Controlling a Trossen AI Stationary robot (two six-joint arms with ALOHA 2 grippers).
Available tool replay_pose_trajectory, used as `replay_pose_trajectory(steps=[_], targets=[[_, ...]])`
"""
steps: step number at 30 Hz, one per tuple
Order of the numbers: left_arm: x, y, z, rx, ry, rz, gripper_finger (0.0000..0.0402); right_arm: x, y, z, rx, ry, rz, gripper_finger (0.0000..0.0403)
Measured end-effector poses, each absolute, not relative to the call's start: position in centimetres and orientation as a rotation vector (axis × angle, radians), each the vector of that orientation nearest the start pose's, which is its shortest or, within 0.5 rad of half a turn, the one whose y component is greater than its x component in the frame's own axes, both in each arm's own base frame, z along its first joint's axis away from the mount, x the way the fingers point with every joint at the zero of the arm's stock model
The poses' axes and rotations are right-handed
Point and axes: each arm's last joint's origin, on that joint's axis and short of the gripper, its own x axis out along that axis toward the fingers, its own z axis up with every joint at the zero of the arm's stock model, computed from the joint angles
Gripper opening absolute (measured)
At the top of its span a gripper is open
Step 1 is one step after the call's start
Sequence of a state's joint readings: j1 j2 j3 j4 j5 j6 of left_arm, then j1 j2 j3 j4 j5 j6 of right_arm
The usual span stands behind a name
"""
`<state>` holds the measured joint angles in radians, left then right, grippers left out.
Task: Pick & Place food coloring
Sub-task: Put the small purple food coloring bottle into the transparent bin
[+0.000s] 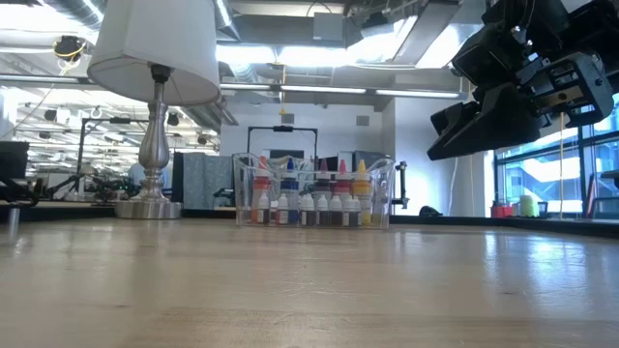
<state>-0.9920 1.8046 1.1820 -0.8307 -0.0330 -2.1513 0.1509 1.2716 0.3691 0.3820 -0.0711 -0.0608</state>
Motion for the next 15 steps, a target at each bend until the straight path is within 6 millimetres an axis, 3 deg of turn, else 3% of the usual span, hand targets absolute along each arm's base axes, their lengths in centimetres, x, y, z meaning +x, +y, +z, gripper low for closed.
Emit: replay_pose_trajectory(steps=[15], targets=[[17.90,-27.31,17.01,-0.993,1.343,0.800,0.0180,22.20,3.58,15.24,-0.080,0.517,0.233,0.0115]])
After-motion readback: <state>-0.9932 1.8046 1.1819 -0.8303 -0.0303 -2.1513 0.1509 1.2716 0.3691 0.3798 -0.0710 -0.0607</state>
